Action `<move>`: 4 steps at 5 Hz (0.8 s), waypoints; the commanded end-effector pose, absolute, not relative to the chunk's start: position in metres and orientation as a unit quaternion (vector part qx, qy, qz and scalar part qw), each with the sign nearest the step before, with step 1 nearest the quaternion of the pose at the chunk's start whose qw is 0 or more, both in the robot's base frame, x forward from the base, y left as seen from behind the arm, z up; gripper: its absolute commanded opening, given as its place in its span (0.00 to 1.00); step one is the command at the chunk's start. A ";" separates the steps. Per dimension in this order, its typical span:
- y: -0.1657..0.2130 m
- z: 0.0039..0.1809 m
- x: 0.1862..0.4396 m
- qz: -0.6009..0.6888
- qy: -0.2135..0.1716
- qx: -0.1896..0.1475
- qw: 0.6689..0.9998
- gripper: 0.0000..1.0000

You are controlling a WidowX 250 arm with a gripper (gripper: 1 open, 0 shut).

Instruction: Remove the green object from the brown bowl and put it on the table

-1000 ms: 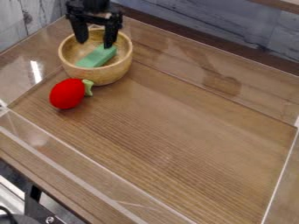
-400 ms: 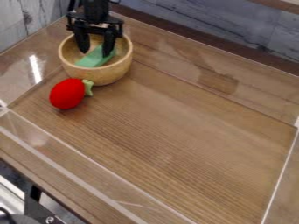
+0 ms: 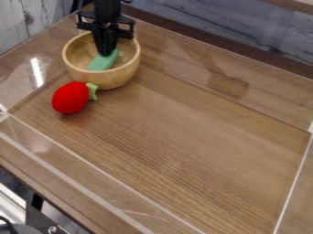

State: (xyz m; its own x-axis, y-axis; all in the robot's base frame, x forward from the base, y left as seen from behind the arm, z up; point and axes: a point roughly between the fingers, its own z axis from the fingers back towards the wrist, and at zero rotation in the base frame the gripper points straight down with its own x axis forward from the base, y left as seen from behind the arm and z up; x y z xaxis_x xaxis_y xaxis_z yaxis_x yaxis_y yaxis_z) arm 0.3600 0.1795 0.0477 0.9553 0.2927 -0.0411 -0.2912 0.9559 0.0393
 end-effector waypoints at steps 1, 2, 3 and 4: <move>0.194 0.071 0.371 0.154 0.000 0.022 0.988 1.00; 0.189 0.072 0.370 0.160 -0.003 0.022 0.987 0.00; 0.185 0.073 0.370 0.166 -0.007 0.021 0.986 0.00; 0.183 0.072 0.372 0.174 -0.004 0.021 0.984 1.00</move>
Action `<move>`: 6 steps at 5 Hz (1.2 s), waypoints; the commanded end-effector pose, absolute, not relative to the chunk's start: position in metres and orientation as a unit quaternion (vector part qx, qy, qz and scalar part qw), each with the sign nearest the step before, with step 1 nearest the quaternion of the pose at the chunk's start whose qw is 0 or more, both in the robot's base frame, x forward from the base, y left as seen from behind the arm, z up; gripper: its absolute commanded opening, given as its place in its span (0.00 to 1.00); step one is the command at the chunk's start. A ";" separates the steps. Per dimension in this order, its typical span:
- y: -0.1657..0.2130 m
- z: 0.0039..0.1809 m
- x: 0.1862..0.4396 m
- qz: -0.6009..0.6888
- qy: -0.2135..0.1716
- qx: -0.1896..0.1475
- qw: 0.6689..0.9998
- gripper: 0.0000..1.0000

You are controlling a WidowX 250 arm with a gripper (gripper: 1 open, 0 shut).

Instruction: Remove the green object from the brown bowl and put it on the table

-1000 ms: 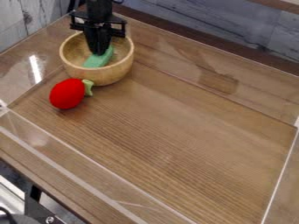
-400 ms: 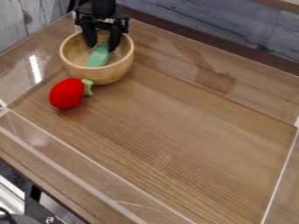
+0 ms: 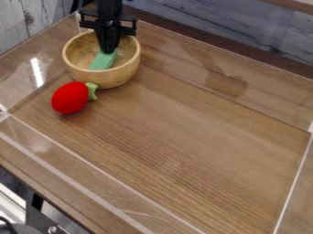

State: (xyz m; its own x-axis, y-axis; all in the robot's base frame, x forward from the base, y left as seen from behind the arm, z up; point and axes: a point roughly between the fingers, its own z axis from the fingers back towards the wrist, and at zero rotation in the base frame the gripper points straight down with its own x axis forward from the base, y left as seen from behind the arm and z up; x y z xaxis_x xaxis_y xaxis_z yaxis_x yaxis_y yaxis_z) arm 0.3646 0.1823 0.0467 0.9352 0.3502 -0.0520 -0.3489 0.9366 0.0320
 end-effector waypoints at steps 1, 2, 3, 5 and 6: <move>0.181 0.070 0.374 0.183 0.000 0.021 0.983 1.00; 0.177 0.067 0.370 0.173 -0.007 0.018 0.985 0.00; 0.174 0.065 0.367 0.164 -0.012 0.015 0.986 1.00; 0.191 0.064 0.370 0.112 -0.017 0.011 0.993 0.00; 0.185 0.070 0.366 0.093 -0.024 0.008 0.995 0.00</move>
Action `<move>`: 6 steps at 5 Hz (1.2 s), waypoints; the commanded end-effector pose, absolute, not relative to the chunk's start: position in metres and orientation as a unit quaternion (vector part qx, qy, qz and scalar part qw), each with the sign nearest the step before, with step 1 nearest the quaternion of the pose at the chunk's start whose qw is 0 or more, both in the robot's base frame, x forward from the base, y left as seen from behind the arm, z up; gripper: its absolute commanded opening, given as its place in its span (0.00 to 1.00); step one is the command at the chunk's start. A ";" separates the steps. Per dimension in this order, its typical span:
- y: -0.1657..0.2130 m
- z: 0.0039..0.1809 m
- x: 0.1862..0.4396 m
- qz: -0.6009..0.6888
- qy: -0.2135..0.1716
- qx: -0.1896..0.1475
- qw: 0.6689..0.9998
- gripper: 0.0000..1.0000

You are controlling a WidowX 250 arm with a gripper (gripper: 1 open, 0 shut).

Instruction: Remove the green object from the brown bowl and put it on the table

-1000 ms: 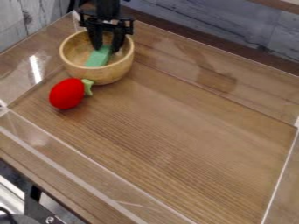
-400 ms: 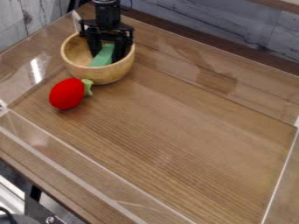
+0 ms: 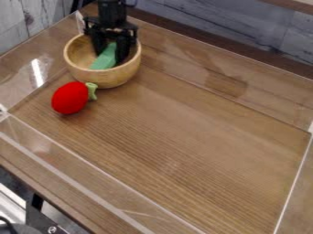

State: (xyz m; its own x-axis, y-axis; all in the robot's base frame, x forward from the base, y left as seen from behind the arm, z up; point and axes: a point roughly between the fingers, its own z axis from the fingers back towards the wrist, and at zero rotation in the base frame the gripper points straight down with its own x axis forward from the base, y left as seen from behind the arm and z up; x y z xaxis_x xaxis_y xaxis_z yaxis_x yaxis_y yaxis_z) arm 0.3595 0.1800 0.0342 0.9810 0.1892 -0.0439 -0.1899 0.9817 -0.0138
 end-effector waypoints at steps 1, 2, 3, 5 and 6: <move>0.179 0.077 0.362 0.073 -0.030 0.006 0.997 0.00; 0.171 0.085 0.360 0.091 -0.037 0.002 0.995 0.00; 0.169 0.076 0.340 0.079 -0.031 -0.005 0.996 0.00; 0.165 0.086 0.313 0.103 -0.028 -0.023 0.994 0.00; 0.160 0.087 0.309 0.110 -0.029 -0.026 0.993 0.00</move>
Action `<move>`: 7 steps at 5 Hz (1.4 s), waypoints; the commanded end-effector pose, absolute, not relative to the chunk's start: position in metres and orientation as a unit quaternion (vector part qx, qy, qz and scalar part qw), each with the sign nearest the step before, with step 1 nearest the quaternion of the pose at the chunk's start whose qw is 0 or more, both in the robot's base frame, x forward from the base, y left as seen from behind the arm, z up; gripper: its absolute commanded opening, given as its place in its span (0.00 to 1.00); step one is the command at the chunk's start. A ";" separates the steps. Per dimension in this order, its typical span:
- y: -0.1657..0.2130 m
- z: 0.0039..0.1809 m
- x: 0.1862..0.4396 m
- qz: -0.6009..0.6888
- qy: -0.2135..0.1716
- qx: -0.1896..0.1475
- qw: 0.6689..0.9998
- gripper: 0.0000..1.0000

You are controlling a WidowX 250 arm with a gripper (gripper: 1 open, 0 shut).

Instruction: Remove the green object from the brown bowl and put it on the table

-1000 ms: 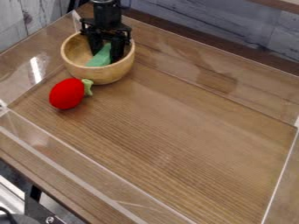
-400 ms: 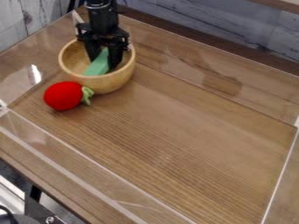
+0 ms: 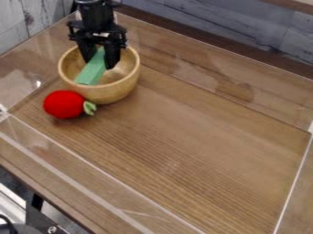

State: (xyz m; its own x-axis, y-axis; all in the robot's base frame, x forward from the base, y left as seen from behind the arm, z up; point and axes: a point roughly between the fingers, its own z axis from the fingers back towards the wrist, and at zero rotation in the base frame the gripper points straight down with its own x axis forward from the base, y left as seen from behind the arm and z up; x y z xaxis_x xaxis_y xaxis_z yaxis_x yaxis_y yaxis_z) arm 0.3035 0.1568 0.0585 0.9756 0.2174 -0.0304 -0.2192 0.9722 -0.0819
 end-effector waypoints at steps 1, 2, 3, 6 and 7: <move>0.154 0.087 0.305 0.114 -0.030 -0.029 0.993 0.00; 0.146 0.093 0.304 0.129 -0.030 -0.031 0.991 0.00; 0.136 0.099 0.301 0.141 -0.030 -0.032 0.989 0.00; 0.125 0.113 0.289 0.128 -0.027 -0.034 0.991 0.00; 0.110 0.126 0.287 0.109 -0.027 -0.036 0.993 0.00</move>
